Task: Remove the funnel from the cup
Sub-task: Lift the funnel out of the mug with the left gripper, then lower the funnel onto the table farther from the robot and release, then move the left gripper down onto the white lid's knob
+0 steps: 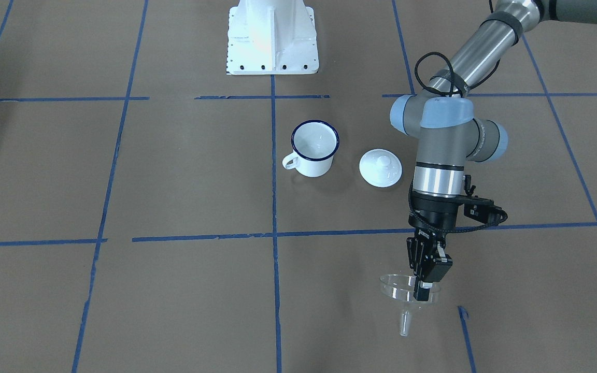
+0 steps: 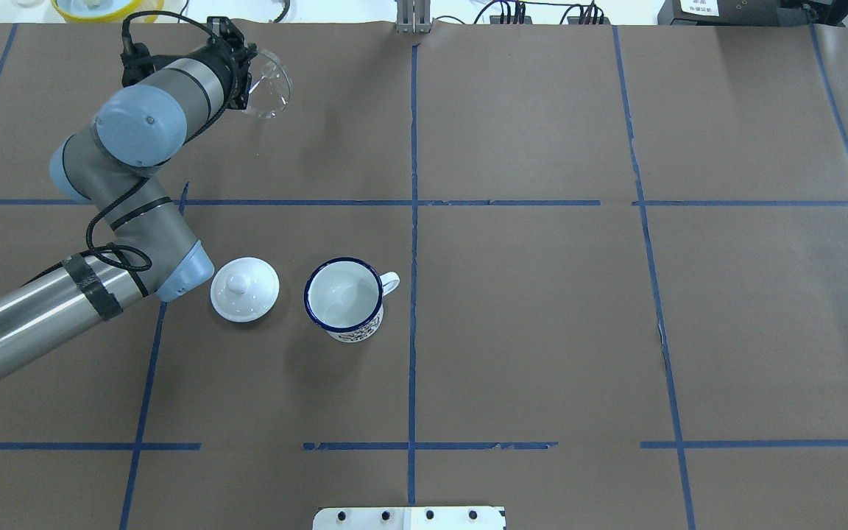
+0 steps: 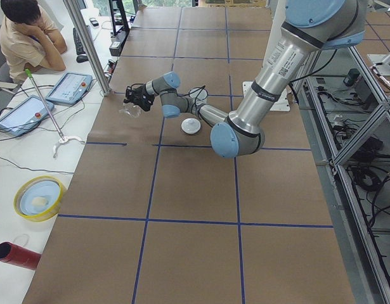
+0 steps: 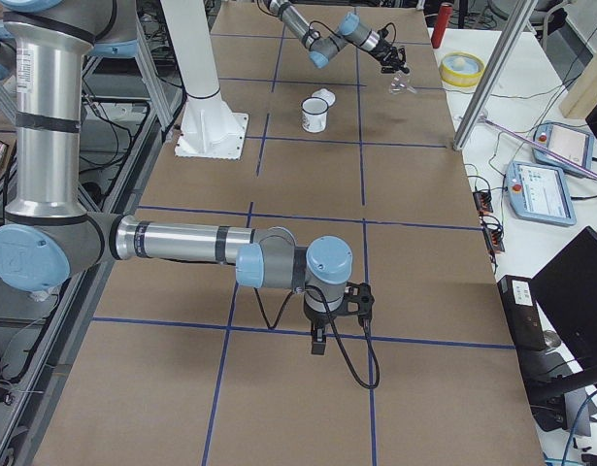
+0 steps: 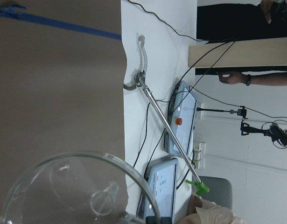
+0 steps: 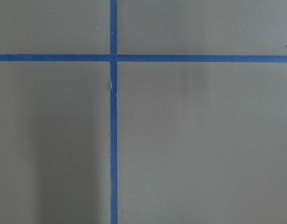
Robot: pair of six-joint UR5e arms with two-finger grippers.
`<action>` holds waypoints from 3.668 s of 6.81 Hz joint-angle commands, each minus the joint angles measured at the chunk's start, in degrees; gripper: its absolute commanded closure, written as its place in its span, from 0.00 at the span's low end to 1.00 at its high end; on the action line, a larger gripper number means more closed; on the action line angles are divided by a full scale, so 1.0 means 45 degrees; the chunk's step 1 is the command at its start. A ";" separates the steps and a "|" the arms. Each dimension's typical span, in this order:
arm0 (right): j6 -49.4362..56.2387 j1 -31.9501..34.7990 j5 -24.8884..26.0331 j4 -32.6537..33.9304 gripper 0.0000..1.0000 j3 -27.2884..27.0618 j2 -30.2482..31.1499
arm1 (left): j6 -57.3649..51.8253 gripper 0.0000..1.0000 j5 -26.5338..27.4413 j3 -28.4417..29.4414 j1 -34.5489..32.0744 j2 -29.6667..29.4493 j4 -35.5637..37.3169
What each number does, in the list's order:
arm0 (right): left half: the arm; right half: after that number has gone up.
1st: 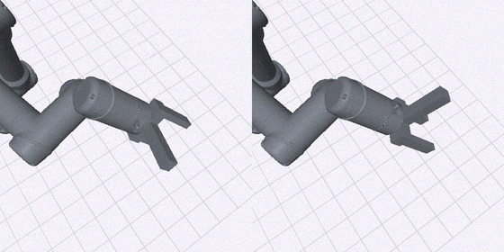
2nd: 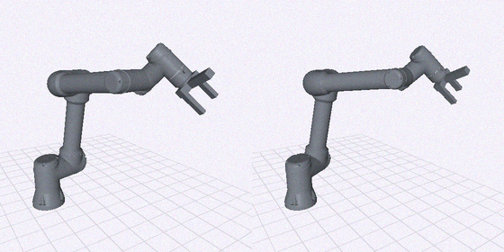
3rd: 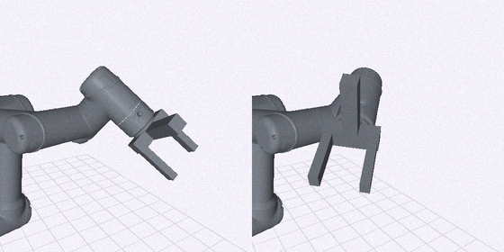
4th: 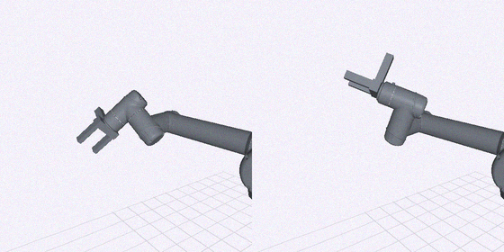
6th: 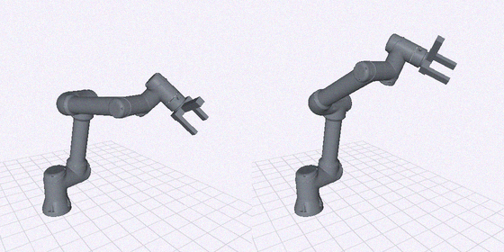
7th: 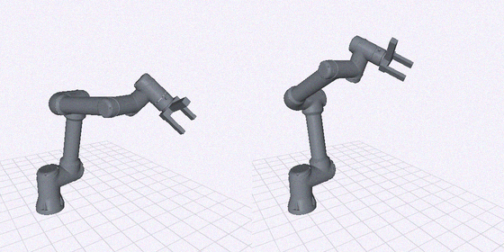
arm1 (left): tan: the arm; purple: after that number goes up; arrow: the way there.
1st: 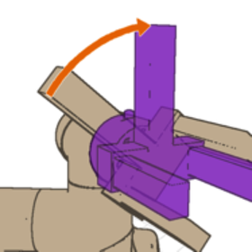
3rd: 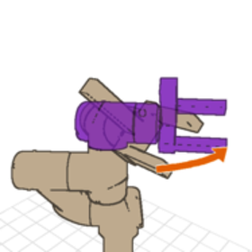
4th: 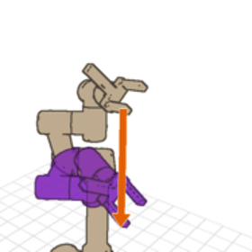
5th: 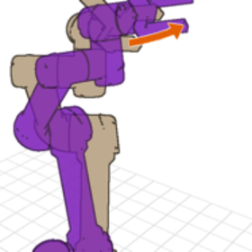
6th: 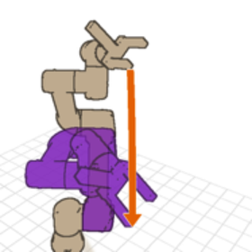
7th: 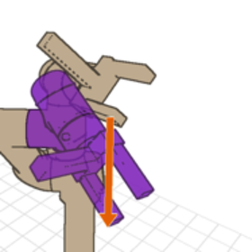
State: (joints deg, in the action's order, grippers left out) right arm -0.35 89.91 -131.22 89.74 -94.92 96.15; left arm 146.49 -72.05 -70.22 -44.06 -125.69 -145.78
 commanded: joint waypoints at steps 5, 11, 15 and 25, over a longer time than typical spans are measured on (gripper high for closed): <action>0.0000 0.0000 0.0000 0.0000 0.00 -0.0001 0.0000 | -0.1687 0.30 0.0094 0.0683 0.0319 0.0041 -0.0338; 0.0000 0.0000 0.0000 0.0000 0.00 -0.0001 0.0000 | -0.9485 0.00 -0.4274 -0.6451 0.0104 0.1056 0.8108; 0.0000 0.0000 0.0000 0.0000 0.00 0.0000 0.0000 | -1.7854 0.00 -0.7785 -0.8673 0.0046 0.1387 1.1671; 0.0000 0.0000 0.0000 0.0000 0.00 -0.0001 0.0000 | -1.7866 0.03 -0.8031 -0.7170 0.1744 0.3577 0.9701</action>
State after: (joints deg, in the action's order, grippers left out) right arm -0.35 89.91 -131.22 89.74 -94.92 96.14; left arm 66.06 -108.18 -102.83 -36.43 -109.99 -101.29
